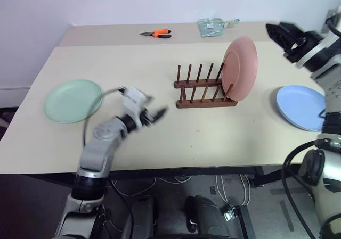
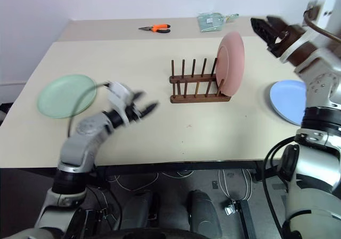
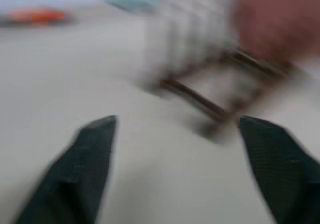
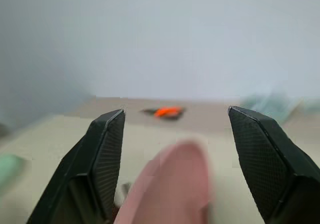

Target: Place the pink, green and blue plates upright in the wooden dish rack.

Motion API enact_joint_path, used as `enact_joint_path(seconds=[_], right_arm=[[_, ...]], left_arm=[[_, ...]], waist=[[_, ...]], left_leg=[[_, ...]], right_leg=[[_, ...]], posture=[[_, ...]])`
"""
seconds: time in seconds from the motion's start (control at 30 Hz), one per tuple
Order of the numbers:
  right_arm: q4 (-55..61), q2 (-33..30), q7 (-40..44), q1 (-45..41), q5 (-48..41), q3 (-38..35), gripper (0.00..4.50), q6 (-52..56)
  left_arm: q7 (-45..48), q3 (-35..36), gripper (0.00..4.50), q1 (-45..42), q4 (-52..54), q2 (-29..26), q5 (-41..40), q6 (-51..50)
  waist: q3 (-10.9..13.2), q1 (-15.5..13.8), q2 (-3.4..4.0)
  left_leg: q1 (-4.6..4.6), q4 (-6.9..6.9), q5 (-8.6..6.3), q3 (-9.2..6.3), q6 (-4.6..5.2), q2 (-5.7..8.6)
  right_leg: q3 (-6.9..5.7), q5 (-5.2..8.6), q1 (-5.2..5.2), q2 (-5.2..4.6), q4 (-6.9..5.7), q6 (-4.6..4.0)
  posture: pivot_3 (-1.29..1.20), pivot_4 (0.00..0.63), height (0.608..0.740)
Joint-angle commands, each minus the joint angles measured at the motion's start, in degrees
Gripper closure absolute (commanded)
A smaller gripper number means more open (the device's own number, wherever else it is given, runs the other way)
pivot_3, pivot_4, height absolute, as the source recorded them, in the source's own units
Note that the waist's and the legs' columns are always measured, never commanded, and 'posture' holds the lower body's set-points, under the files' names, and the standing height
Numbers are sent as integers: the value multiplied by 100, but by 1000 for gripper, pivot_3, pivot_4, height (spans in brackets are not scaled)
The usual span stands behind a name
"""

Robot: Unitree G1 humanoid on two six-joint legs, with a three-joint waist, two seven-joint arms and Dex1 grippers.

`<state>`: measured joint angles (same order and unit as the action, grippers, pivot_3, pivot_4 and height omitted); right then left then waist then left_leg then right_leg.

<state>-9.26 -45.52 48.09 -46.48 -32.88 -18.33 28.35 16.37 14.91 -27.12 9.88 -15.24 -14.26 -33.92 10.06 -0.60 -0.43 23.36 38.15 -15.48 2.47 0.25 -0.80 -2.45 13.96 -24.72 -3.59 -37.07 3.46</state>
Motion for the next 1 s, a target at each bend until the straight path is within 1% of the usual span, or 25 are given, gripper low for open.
enact_joint_path(seconds=[0.03,0.1,0.17,0.2,0.3,0.43,0.47,0.6,0.67,0.73,0.77,0.8,0.83,0.9,0.97,1.0], right_arm=[[2035,-233,686,698,-405,639,1179,371],[2725,-300,916,1192,-187,1261,1179,348],[3075,-321,1058,1497,228,1857,1179,156],[3165,-286,1109,1606,370,2096,1179,61],[3149,-92,1135,1715,529,2481,1179,7],[3071,192,1123,1836,791,2900,50,-64],[3079,224,1120,1855,834,2921,50,-75],[3165,273,1073,2032,1003,2958,50,-211],[3194,274,1055,2088,1044,2935,0,-247],[3196,282,1001,2129,1138,2950,0,-285],[3199,277,982,2162,1197,2955,0,-326],[3193,277,966,2180,1247,2953,0,-359],[3191,280,948,2195,1282,2938,0,-383],[3150,332,857,2162,1368,2904,0,-452],[3048,394,787,2051,1425,2876,0,-490],[2972,419,780,1956,1405,2853,0,-433]], left_arm=[[-1322,1096,466,-86,-220,-471,450,-339],[-1844,1505,466,-127,-456,-762,636,-700],[-2128,1730,466,-152,-546,-935,694,-1058],[-2231,1805,466,-181,-568,-981,691,-1316],[-2345,1915,466,-246,-556,-1016,587,-1981],[-2615,2382,427,-368,-431,-728,375,-2819],[-2681,2463,427,-398,-404,-675,364,-2915],[-2829,3353,427,-831,-437,-133,-151,-3575],[-2912,3661,980,-986,-506,27,-284,-3696],[-3012,3815,1658,-1066,-569,110,-324,-3648],[-3117,3937,2267,-1135,-584,174,-347,-3602],[-3168,3989,2734,-1187,-613,194,-374,-3550],[-3200,3963,3333,-1215,-614,193,-364,-3494],[-3139,3800,4348,-1259,-590,170,-397,-3409],[-2898,3354,4436,-1202,-484,99,-401,-3081],[-2623,2971,4436,-1138,-359,23,-409,-2803]], waist=[[-3,84,-4],[-4,130,-7],[2,121,-21],[4,111,-25],[9,12,-37],[0,-33,-74],[1,-31,-79],[3,-21,-90],[4,-14,-95],[4,-9,-96],[4,-7,-95],[5,-12,-97],[6,-13,-99],[4,-16,-103],[2,-18,-105],[2,-17,-106]], left_leg=[[-7,0,-10,4,18,-4],[-20,-2,-17,3,29,-7],[-20,1,-16,4,28,-6],[-17,6,-16,4,27,-4],[-9,15,-14,4,22,6],[-6,18,-12,2,18,20],[-6,18,-12,2,17,20],[-4,18,-12,2,14,24],[-5,17,-11,1,13,23],[-6,16,-11,2,12,23],[-7,16,-11,2,12,23],[-8,14,-11,3,11,23],[-8,14,-11,3,11,23],[-8,14,-10,3,9,23],[-8,14,-9,3,6,25],[-8,13,-9,4,6,30]], right_leg=[[3,0,1,4,-1,0],[4,1,10,5,-1,1],[3,0,13,2,-3,1],[3,0,12,-1,-4,1],[2,-3,12,-10,-2,7],[2,-10,15,-25,5,17],[2,-10,15,-27,6,18],[1,-13,14,-37,9,21],[0,-13,14,-36,8,21],[0,-13,14,-36,7,21],[0,-13,14,-36,7,21],[0,-13,14,-36,7,21],[0,-13,14,-36,7,21],[0,-13,13,-36,7,21],[0,-13,14,-38,7,21],[0,-13,14,-44,6,21]], posture=[[0,150,740],[0,150,740],[0,150,740],[0,150,740],[0,150,740],[0,150,740],[0,150,740],[0,150,740],[0,150,740],[0,150,740],[0,150,740],[0,150,740],[0,150,740],[0,150,740],[0,150,740],[0,150,740]])
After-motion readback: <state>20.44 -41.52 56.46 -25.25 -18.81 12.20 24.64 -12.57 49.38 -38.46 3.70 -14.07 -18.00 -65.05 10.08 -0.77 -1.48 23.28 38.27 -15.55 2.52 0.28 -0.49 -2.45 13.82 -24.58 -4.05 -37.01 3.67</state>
